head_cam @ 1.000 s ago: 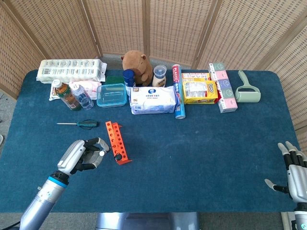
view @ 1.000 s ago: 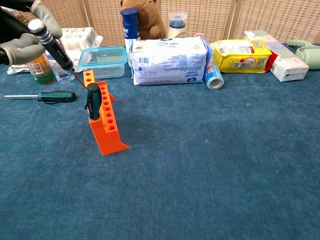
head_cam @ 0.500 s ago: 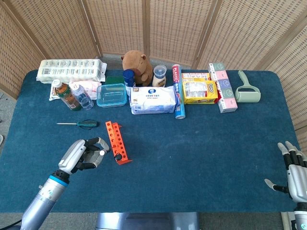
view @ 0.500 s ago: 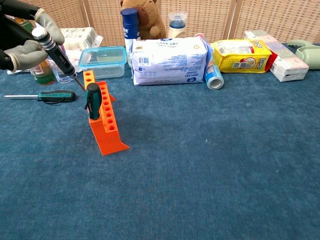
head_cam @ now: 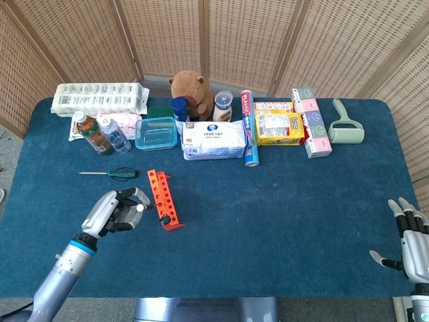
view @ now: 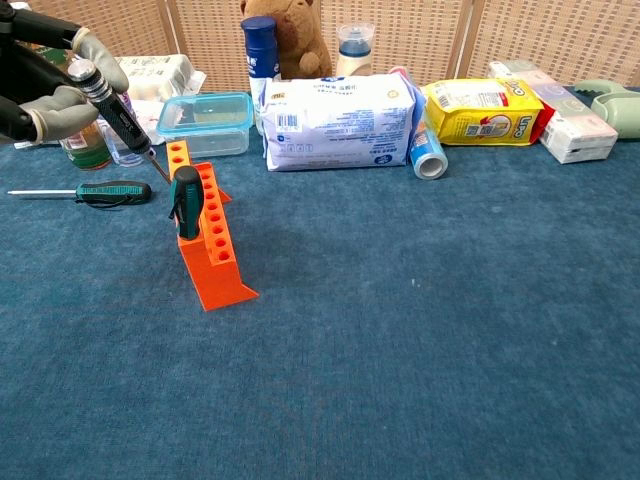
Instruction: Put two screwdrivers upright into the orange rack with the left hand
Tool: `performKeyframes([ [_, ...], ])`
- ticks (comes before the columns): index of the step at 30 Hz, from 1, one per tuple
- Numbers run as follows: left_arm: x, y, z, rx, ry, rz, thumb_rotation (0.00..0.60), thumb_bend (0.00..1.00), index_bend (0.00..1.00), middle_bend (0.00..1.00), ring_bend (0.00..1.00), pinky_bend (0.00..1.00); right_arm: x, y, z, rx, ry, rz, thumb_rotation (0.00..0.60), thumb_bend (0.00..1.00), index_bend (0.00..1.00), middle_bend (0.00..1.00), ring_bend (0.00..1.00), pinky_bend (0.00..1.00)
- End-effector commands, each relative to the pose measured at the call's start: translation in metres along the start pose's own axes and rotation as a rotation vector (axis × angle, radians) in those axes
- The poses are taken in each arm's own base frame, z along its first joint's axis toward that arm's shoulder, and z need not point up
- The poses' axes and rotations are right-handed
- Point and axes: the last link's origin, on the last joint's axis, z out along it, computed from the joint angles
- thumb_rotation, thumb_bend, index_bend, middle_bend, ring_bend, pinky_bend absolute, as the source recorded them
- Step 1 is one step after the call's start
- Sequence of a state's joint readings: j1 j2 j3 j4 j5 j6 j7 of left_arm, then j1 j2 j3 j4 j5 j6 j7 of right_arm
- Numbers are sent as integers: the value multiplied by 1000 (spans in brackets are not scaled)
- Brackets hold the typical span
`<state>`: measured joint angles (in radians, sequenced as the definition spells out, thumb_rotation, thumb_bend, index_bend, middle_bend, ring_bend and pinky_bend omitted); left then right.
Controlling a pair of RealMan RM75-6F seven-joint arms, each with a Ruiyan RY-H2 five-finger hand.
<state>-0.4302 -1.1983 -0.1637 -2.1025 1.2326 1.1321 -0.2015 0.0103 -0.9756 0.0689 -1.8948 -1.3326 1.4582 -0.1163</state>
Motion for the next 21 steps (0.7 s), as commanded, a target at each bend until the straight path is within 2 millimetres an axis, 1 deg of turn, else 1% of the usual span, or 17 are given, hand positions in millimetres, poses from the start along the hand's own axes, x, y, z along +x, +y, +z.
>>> performKeyframes([
  [1, 0, -1, 2, 7, 0, -10, 600, 557, 501, 836, 871, 950, 0, 0, 0, 0, 0, 0, 600, 0, 22, 0, 0, 60],
  [10, 3, -7, 13, 39, 18, -20, 600, 557, 501, 836, 871, 950, 0, 0, 0, -2, 0, -2, 600, 0, 22, 0, 0, 61],
  [14, 5, -15, 19, 69, 31, -26, 600, 557, 501, 836, 871, 950, 0, 0, 0, -1, 1, 0, 600, 0, 22, 0, 0, 62],
  [18, 3, -18, 26, 83, 18, -44, 600, 557, 501, 836, 871, 950, 0, 0, 0, -1, -2, 0, 600, 0, 22, 0, 0, 63],
  [21, 1, -20, 30, 92, 12, -20, 600, 557, 502, 836, 871, 950, 0, -1, 0, 0, -2, 0, 600, 0, 22, 0, 0, 65],
])
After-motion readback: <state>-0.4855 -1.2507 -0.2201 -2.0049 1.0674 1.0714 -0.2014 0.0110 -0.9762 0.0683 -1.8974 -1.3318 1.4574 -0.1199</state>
